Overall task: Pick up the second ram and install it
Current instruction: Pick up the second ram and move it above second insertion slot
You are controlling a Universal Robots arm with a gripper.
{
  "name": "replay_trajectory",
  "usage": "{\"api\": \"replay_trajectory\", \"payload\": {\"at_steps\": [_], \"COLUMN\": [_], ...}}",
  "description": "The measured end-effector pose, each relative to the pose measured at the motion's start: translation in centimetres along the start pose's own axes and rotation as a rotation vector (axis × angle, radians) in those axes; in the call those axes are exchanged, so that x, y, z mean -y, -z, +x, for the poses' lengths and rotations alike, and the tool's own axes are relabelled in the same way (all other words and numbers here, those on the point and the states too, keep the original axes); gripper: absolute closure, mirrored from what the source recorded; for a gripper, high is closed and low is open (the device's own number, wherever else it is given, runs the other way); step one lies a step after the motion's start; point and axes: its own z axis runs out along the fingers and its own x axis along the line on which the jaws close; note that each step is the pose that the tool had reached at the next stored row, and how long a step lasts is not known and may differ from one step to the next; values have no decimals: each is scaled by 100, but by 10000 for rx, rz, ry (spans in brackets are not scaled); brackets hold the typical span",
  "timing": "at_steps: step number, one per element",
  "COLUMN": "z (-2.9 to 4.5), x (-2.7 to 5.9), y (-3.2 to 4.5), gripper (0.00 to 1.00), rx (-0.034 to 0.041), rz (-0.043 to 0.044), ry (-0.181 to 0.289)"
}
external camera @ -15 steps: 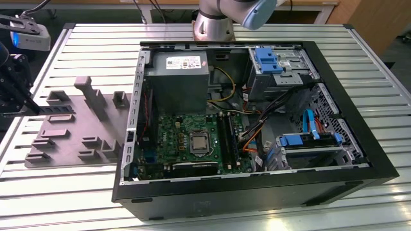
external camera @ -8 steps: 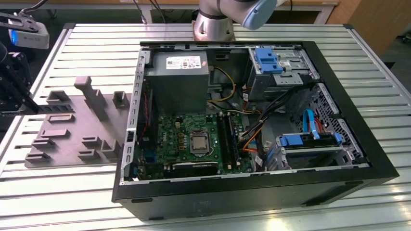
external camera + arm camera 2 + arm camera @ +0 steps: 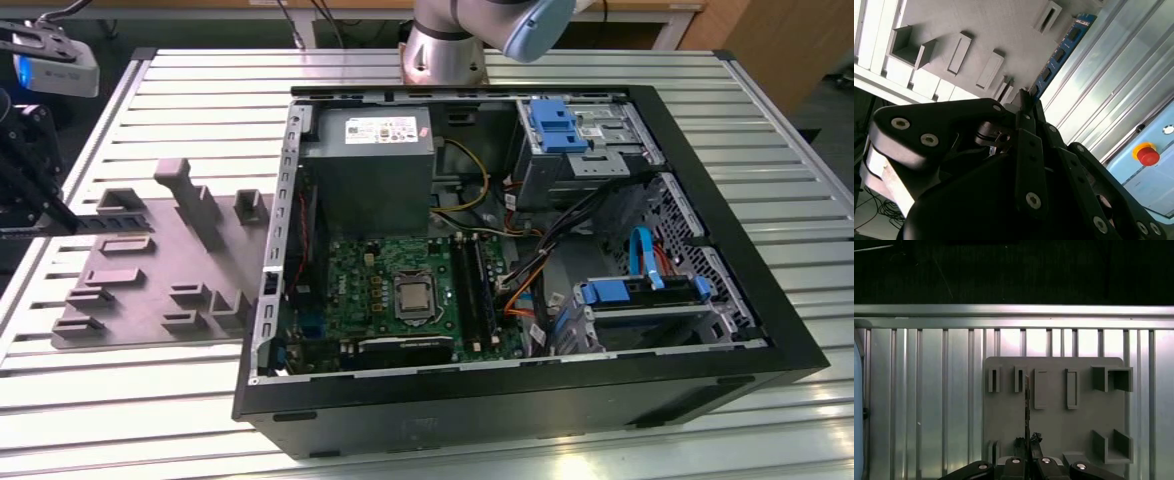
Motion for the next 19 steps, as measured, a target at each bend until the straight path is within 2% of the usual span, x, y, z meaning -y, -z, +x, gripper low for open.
{"api": "replay_trajectory", "payload": {"at_steps": [19], "z": [-2], "x": [0], "y": [151], "gripper": [86], "rx": [1], "rz": [1], "ry": [0]}}
